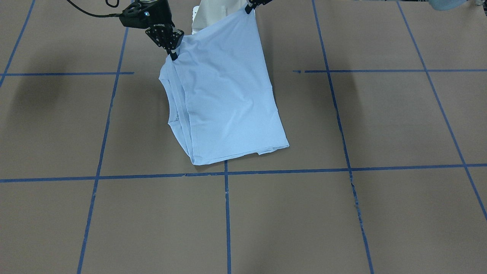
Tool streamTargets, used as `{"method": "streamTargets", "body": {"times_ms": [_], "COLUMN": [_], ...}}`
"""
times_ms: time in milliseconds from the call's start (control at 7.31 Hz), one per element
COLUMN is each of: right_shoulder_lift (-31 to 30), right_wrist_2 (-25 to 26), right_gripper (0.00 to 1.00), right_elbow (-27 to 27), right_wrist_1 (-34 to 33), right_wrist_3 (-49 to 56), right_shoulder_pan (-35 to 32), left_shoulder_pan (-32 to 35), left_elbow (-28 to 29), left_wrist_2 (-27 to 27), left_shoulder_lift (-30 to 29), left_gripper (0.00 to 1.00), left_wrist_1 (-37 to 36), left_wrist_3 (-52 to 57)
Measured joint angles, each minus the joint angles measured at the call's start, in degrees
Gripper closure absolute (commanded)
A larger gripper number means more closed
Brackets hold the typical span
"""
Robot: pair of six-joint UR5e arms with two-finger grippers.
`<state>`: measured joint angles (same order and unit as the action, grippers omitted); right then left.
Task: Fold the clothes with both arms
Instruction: 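Grasp the near corners with both grippers and lift them, then fold the near edge toward the far edge with both grippers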
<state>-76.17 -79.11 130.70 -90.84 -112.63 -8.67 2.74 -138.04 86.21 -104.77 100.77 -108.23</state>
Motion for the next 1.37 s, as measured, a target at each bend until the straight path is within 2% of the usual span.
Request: {"method": "streamTargets", "body": {"times_ms": [274,547,821,1094,1368], "right_shoulder_lift": [6.6,11.77,16.69,20.8,22.37], "right_wrist_2": [-0.8,-3.1,-4.33,-5.22,-5.56], "right_gripper": [1.0,1.0,1.0,1.0,1.0], "right_elbow": [-6.28,-13.06,-21.67,-30.73,-36.05], "right_wrist_1": [-1.09,-0.91,-0.21,4.04,7.28], "right_wrist_3": [2.86,7.06,10.24,11.73,13.3], "right_shoulder_pan": [-3.72,-8.64,-12.36,-14.7,-16.08], "left_shoulder_pan": [6.84,13.73,16.73,18.79,20.63], "left_elbow": [3.22,9.9,16.95,19.94,22.53], "left_wrist_2": [2.2,6.14,6.87,6.97,7.13], "left_shoulder_lift": [-1.83,-4.05,-6.26,-6.83,-8.17], "left_gripper": [1.0,1.0,1.0,1.0,1.0], "left_wrist_1": [-0.97,-1.01,-0.74,-0.57,-0.53], "left_wrist_3": [7.4,13.62,17.24,20.22,22.19]}}
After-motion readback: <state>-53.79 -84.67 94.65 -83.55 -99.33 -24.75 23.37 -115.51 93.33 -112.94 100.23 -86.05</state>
